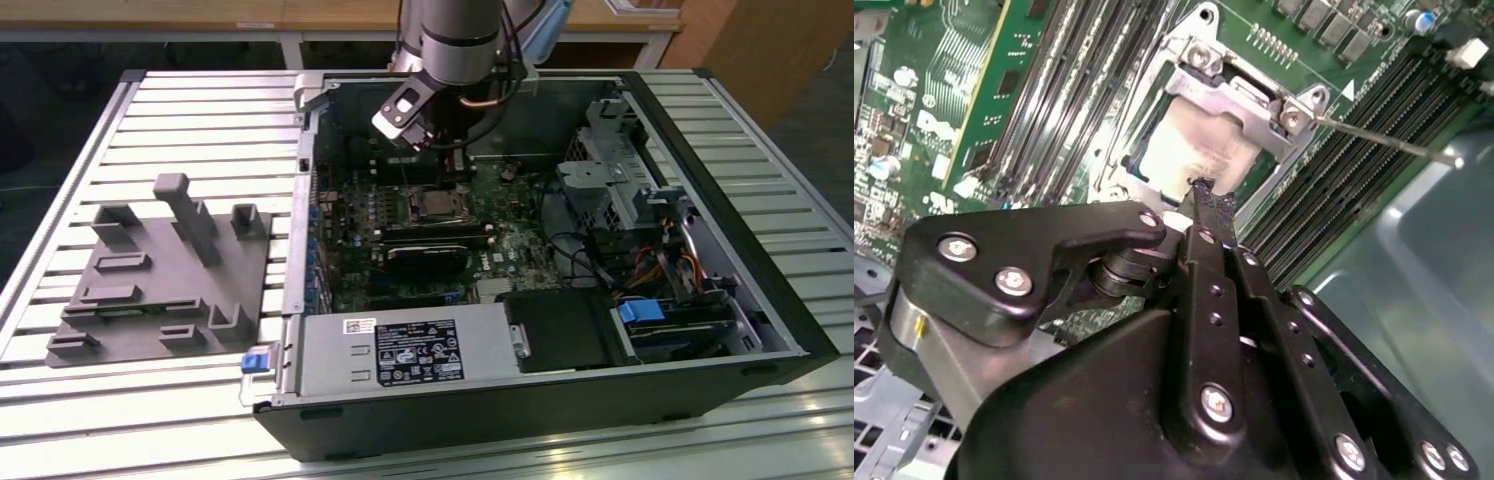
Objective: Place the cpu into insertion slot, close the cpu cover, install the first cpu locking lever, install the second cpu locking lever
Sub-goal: 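Close the cpu cover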
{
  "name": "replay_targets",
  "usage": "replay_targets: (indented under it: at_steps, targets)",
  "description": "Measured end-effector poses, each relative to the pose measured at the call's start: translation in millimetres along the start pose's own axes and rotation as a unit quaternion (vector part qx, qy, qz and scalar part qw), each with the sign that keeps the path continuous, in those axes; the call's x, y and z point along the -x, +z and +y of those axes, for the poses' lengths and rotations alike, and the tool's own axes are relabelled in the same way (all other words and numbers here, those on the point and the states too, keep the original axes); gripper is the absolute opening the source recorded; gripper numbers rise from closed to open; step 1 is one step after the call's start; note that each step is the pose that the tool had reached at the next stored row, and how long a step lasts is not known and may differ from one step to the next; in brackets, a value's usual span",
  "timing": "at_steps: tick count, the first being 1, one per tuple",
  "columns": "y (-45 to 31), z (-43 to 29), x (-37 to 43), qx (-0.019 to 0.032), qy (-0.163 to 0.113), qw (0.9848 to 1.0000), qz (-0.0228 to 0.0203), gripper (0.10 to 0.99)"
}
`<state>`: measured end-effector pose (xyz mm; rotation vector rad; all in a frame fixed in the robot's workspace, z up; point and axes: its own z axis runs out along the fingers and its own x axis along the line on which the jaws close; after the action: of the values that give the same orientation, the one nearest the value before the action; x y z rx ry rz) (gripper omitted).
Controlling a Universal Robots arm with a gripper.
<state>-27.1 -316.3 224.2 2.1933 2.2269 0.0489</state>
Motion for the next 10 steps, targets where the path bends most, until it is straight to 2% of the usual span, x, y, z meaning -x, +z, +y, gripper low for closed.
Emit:
replay_targets:
  at_steps: [10]
  targets:
    - [7.2, -12.4, 0.1, -0.0007, 0.0, 1.0, 0.0, 0.106]
